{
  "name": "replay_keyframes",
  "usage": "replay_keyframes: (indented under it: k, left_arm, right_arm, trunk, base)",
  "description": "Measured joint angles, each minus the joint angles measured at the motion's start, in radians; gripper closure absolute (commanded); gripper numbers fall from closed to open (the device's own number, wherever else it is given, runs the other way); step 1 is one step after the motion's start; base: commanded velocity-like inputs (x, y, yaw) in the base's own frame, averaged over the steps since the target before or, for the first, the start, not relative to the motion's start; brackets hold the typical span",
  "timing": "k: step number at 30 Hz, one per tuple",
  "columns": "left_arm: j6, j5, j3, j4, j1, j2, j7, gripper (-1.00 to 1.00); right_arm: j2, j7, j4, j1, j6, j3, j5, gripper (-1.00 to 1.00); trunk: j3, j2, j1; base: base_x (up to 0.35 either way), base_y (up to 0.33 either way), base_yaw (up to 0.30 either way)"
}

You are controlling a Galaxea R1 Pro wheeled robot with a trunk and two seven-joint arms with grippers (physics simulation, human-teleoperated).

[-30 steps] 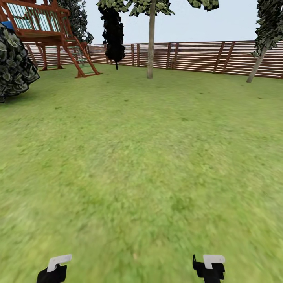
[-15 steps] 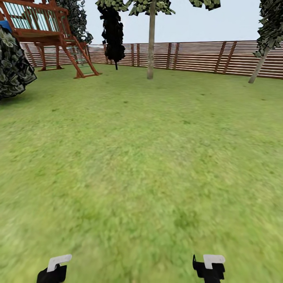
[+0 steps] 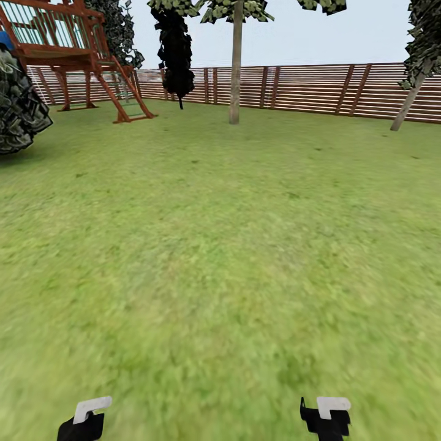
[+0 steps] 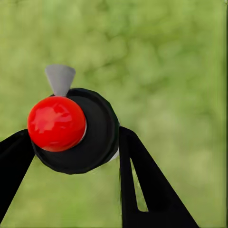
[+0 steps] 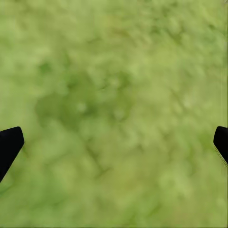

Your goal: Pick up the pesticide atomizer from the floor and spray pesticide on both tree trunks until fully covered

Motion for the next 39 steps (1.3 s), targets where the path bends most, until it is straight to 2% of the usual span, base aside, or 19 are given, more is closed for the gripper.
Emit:
replay_keyframes:
  k: [39]
  left_arm:
    - [0.000,0.001,0.000,-0.001,0.000,0.001,0.000,1.00]
  right_arm:
    - [-0.003,-0.002,0.002,0.000,0.000,0.000,0.001,-1.00]
  trunk:
    - [0.000,0.000,0.000]
  base:
    - [0.339,0.000,0.000]
